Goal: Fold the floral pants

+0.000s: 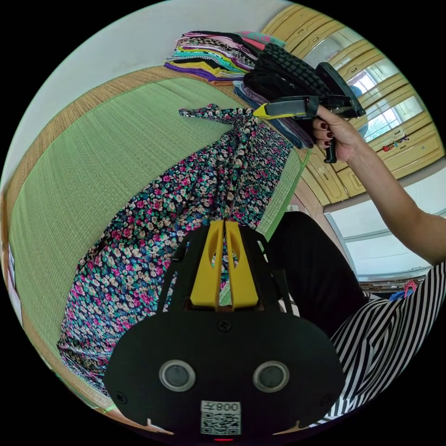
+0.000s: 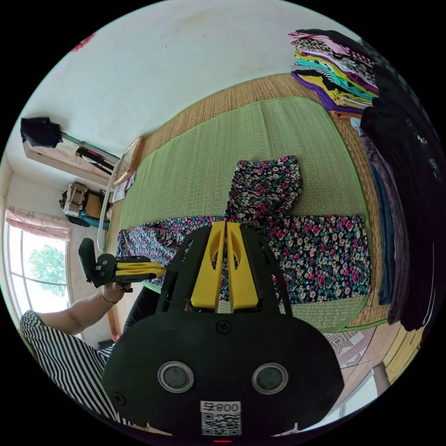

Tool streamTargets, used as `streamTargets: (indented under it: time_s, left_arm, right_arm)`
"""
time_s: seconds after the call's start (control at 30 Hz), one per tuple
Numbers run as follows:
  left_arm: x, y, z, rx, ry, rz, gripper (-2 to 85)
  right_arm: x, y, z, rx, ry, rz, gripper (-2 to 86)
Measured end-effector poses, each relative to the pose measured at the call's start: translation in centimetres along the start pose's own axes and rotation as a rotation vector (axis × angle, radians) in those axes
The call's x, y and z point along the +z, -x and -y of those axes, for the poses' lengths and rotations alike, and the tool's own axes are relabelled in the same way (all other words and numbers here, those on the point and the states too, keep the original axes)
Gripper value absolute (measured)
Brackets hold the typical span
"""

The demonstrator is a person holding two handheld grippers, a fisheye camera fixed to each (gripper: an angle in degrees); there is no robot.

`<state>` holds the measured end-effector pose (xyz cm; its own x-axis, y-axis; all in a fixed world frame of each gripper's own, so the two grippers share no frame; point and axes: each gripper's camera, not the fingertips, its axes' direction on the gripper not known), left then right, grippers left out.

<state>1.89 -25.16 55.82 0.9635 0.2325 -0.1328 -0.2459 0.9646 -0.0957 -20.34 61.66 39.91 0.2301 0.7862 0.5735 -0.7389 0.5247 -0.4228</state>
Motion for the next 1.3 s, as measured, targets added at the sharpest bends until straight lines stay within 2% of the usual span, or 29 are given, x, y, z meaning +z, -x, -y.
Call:
streamTargets:
  time_s: [0.27,0.63,0.83,1.07,1.3]
  left_arm:
    - [2.3,-1.6,2.0,0.032,0.064,-0.04,0.3]
    - [6.4,-3.3,4.8,0.063,0.211,-0.034,0.4]
    - [6.5,-3.4,6.3,0.07,0.228,-0.021,0.3]
    - [6.2,-2.8,7.8,0.057,0.235,-0.029,0.4]
    - [3.3,-1.2,9.6,0.029,0.135,-0.112,1.0]
  right_arm:
    - [-3.0,-6.5,-7.7,0.071,-0.06,0.092,0.1]
    - [-2.5,-14.5,-15.5,0.182,-0.048,0.177,0.1]
    - [-3.9,-15.6,-17.2,0.174,-0.074,0.212,0.1]
    - [-3.2,-16.3,-18.4,0.159,-0.038,0.161,0.1]
    - [-2.9,-16.7,-19.4,0.144,-0.024,0.155,0.1]
